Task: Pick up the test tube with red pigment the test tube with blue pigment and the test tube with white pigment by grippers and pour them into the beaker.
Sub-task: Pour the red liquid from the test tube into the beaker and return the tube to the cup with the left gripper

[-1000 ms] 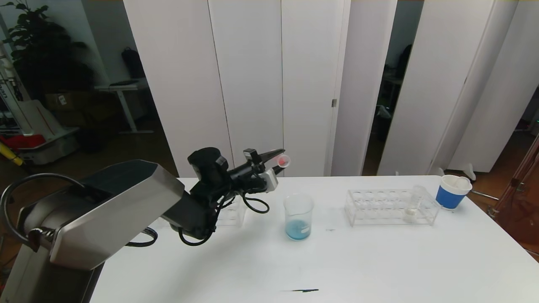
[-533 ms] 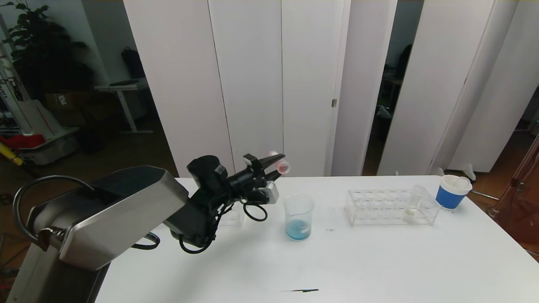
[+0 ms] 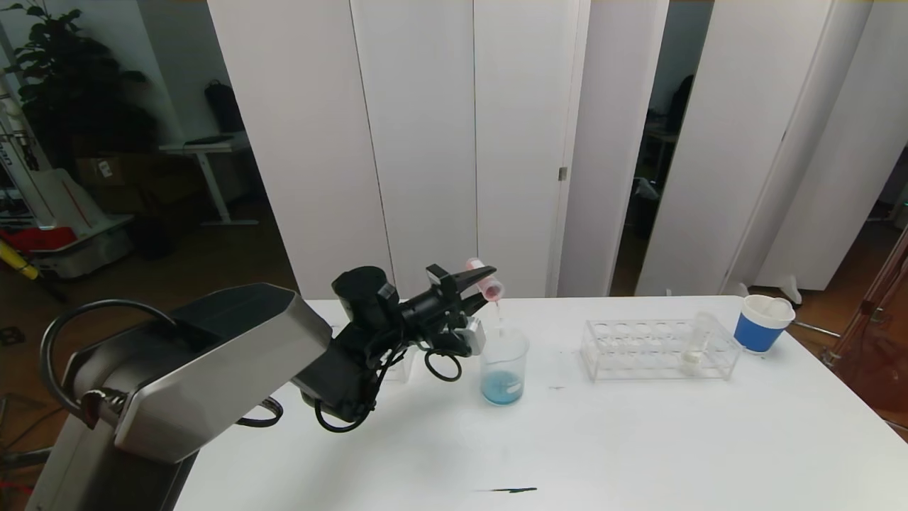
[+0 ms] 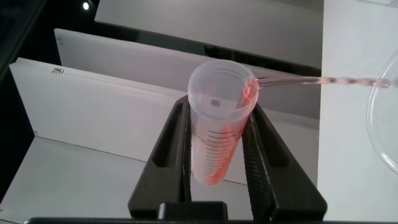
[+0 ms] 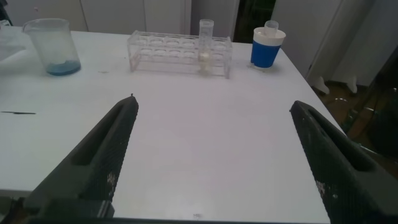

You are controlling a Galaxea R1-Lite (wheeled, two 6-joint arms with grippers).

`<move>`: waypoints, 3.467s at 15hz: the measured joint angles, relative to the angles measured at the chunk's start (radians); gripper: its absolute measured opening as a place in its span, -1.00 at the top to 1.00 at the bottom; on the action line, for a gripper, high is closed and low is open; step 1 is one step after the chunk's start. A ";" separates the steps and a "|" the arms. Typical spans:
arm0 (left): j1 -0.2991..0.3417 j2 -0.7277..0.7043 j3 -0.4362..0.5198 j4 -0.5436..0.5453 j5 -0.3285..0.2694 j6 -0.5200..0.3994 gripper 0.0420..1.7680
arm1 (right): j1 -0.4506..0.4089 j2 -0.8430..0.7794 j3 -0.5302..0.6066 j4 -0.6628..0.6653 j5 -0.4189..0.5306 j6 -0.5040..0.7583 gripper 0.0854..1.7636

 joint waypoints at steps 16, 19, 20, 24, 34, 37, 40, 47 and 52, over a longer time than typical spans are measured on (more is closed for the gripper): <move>-0.010 -0.016 0.014 -0.007 0.005 0.090 0.39 | 0.000 0.000 0.000 0.000 0.000 0.000 -0.98; -0.017 -0.016 0.009 -0.002 0.005 0.094 0.39 | 0.000 0.000 0.000 0.000 0.000 0.000 -0.98; -0.019 -0.016 0.007 0.000 0.006 0.095 0.39 | 0.000 0.000 0.000 0.000 0.000 0.000 -0.98; -0.023 -0.014 0.000 0.016 0.007 0.097 0.39 | 0.000 0.000 0.000 0.000 0.000 0.000 -0.98; -0.042 -0.015 -0.033 0.015 0.009 0.126 0.39 | 0.000 0.000 0.000 0.000 0.000 0.000 -0.98; -0.043 -0.015 -0.035 0.015 0.009 0.128 0.39 | 0.000 0.000 0.000 0.000 0.000 0.000 -0.98; -0.042 -0.018 -0.038 0.009 0.009 0.132 0.39 | 0.000 0.000 0.000 0.000 0.000 0.000 -0.98; -0.042 -0.028 -0.035 0.006 0.009 0.135 0.39 | 0.000 0.000 0.000 0.000 0.000 0.000 -0.98; -0.037 -0.054 -0.026 0.013 0.009 0.132 0.39 | 0.000 0.000 0.000 0.000 0.000 0.000 -0.98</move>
